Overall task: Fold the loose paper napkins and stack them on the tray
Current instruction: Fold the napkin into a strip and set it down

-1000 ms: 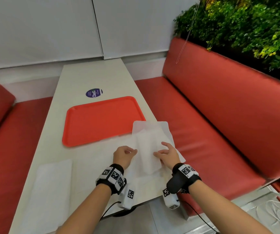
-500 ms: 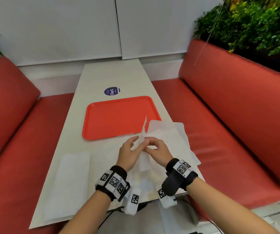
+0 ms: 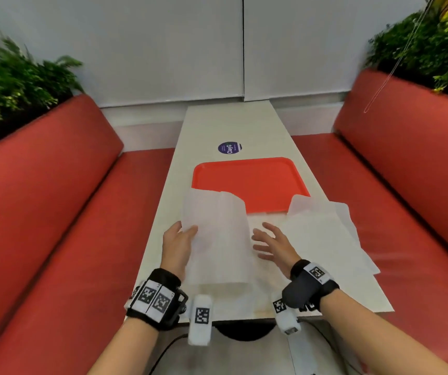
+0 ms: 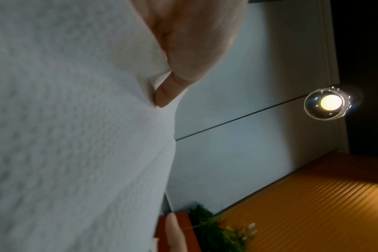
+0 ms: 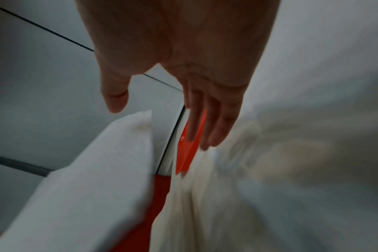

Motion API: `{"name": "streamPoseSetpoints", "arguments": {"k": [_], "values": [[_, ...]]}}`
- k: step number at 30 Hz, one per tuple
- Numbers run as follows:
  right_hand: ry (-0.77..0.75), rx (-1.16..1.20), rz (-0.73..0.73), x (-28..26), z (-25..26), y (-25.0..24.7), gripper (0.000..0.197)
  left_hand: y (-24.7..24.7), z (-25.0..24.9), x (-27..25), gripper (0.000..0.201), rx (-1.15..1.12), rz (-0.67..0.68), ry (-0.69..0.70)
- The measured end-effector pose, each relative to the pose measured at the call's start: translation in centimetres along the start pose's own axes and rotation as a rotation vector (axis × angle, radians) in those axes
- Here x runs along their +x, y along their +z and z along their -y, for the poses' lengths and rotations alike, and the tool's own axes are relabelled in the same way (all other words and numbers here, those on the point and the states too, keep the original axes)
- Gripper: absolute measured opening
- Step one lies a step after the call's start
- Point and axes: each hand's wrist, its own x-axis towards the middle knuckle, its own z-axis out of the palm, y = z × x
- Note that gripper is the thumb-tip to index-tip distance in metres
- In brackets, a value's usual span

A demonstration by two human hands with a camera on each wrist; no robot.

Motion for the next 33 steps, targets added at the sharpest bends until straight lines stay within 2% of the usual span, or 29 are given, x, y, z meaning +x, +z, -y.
{"name": "streamPoseSetpoints", "arguments": {"k": [2, 6, 7, 10, 12, 14, 16, 17, 19, 21, 23, 24, 26, 30, 33], "values": [[0.026, 0.056, 0.076, -0.4, 0.0, 2.1, 0.046, -2.5, 0.7, 0.4, 0.010, 0.033, -0.047, -0.037], [-0.016, -0.019, 0.196, -1.0, 0.0, 6.0, 0.033, -5.3, 2.1, 0.3, 0.041, -0.041, -0.052, -0.178], [-0.037, -0.016, 0.217, -1.2, 0.1, 6.8, 0.030, -5.7, 2.3, 0.2, 0.048, -0.071, -0.009, -0.228], [-0.055, 0.024, 0.245, -1.6, 0.2, 9.0, 0.028, -6.2, 1.8, -1.1, 0.048, -0.206, 0.190, -0.372], [-0.063, 0.016, 0.243, -1.8, 0.1, 10.1, 0.027, -6.7, 1.6, -1.7, 0.057, -0.205, 0.240, -0.405], [-0.068, -0.014, 0.248, -2.2, -0.1, 10.9, 0.020, -7.5, 1.7, -1.9, 0.053, -0.164, 0.242, -0.336], [-0.058, -0.036, 0.237, -2.5, -0.5, 11.6, 0.018, -8.6, 2.1, -1.6, 0.022, -0.044, 0.236, -0.213], [-0.036, -0.034, 0.213, -2.7, -0.6, 11.9, 0.024, -9.1, 2.3, -1.4, 0.018, 0.036, 0.229, -0.151], [0.018, 0.010, 0.161, -2.7, -0.7, 12.5, 0.033, -10.0, 2.3, -0.8, 0.036, 0.187, 0.242, -0.063], [0.027, 0.037, 0.137, -2.4, -0.8, 13.0, 0.037, -10.6, 2.1, -0.2, 0.044, 0.304, 0.272, -0.025], [-0.036, 0.021, 0.133, -2.1, -1.2, 13.5, 0.034, -11.2, 2.3, 0.8, 0.049, 0.397, 0.303, -0.021], [-0.080, -0.006, 0.130, -1.9, -1.5, 13.8, 0.039, -11.4, 2.5, 1.2, 0.051, 0.429, 0.307, -0.015], [-0.157, -0.104, 0.130, -1.2, -2.0, 14.3, 0.048, -11.7, 2.9, 2.0, 0.049, 0.504, 0.273, 0.012], [-0.227, -0.324, 0.064, 0.7, -3.2, 15.3, 0.040, -11.9, 3.5, 2.7, 0.037, 0.626, 0.146, 0.110], [-0.217, -0.449, -0.002, 1.6, -4.1, 15.9, 0.039, -11.9, 4.3, 3.0, 0.030, 0.675, 0.117, 0.140]]}}
